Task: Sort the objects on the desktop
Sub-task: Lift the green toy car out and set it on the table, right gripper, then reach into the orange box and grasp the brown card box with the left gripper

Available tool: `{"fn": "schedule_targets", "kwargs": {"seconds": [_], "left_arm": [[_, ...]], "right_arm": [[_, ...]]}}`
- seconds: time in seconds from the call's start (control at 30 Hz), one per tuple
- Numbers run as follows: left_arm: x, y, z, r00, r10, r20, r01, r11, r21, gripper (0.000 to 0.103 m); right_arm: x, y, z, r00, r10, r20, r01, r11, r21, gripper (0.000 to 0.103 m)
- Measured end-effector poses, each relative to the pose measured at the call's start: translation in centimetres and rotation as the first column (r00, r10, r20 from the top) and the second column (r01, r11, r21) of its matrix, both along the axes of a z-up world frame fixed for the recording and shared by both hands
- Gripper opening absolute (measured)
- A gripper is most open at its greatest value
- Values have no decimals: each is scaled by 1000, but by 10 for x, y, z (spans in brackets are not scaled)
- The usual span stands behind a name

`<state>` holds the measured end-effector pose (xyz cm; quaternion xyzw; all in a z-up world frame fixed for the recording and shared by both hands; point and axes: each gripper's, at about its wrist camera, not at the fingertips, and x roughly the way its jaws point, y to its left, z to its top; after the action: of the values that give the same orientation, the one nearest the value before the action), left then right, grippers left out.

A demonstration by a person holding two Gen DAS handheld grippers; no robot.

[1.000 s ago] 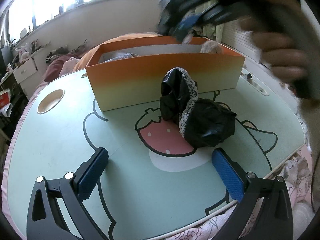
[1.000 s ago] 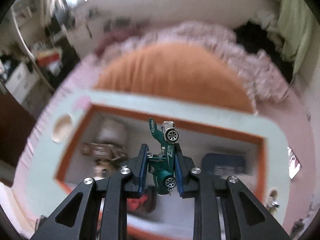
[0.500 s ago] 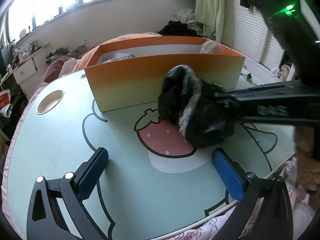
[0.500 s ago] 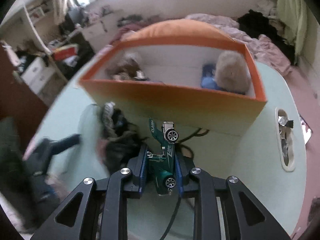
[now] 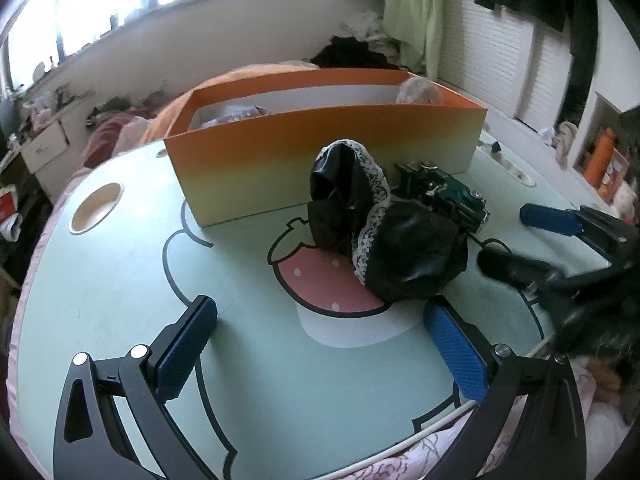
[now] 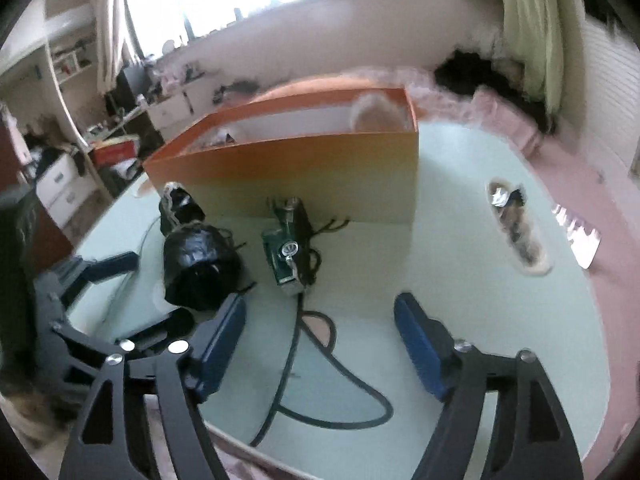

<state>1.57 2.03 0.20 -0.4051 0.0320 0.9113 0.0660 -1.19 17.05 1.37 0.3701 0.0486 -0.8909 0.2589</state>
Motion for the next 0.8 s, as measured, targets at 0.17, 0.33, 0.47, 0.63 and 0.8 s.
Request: {"fn": "schedule_targets", "kwargs": {"seconds": [0.17,0.33,0.47,0.63,0.8], "left_arm": [[5,-10,7,999,-41,35,39,997,71,87],[-10,-24,53,1000,-7,-10,7,998,68,36],[-44,-20,96,995,-50,-87,44,997,-68,36],[-122,-18,91,980,-148,134,166,977,-131,29],[-150,-6,83,963,-177,203,225,942,-250,27]], "right_arm": [[-1,-9,-4,999,-2,-39,5,997,76,103],[-1,-4,-4,999,0,-44,3,998,70,103],[-6,-7,-7,999,0,-43,3,998,70,103],[-6,-7,-8,999,3,-45,0,998,68,103],[-6,-6,-8,999,3,-47,0,998,67,103]]}}
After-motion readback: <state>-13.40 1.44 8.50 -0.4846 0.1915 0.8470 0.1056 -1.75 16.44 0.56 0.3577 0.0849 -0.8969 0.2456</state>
